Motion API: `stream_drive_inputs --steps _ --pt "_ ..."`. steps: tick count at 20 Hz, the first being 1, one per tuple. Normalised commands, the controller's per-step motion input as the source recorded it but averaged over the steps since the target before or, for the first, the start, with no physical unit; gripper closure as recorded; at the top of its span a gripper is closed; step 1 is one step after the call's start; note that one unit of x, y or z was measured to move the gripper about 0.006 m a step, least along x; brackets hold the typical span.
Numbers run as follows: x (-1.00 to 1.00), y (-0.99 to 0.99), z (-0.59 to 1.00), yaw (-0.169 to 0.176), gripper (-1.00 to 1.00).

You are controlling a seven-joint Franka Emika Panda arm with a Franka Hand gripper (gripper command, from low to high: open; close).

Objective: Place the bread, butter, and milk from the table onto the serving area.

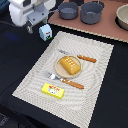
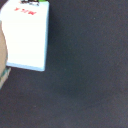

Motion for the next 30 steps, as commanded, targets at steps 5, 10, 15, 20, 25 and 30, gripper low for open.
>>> stream_drive_inputs --steps 5,10,15,20,25,30 --pt "-0.03 0.28 -0.06 -0.092 -1.00" --pt "-0.13 0.03 -0.28 -0.007 -1.00" --pt "-0.24 -0.02 -0.36 0.018 -1.00" --pt "-0.19 0.05 -0.39 0.038 -1.00" --pt "-0.18 0.06 -0.39 0.037 -1.00" --pt "-0.24 0.04 -0.37 0.032 -1.00"
